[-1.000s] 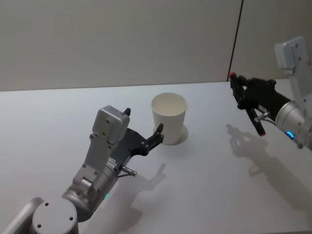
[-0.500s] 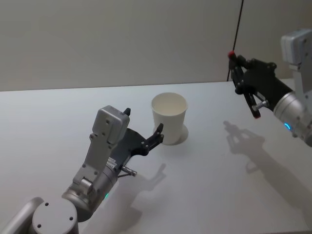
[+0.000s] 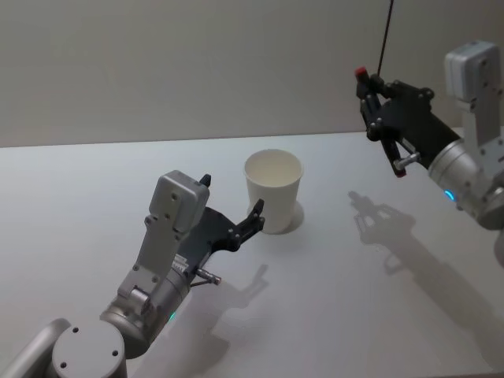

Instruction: Place the pen into the pen holder.

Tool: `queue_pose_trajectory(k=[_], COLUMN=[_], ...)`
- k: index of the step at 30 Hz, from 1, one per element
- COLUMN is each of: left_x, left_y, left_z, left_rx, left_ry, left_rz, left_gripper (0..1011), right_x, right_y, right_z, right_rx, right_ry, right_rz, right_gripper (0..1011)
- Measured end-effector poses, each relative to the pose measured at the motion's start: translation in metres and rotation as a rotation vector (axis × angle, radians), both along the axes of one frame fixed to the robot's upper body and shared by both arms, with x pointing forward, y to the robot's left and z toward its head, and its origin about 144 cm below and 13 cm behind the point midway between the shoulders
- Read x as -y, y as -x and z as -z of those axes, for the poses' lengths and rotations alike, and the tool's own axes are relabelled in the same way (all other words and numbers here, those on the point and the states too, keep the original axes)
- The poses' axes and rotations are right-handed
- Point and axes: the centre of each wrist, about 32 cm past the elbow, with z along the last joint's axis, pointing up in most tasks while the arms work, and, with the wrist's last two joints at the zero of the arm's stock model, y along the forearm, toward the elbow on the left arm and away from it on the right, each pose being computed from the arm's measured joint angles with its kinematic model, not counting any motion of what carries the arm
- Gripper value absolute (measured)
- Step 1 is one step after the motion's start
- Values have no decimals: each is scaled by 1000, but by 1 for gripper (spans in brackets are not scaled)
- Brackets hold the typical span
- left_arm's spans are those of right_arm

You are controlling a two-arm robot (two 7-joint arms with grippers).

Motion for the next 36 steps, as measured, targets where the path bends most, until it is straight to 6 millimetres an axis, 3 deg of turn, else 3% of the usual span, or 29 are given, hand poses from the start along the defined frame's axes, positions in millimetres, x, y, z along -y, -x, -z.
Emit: queue_pose_trajectory(k=[36], left_x=[0], left_y=[0], left_z=[0], left_rx=[0], left_ry=[0], left_rz=[0], left_gripper=[1000], right_x=[-24], right_y=[-30], right_z=[2], right_rx=[96], right_ry=[-55], right_rz=[-97], right_gripper=[169])
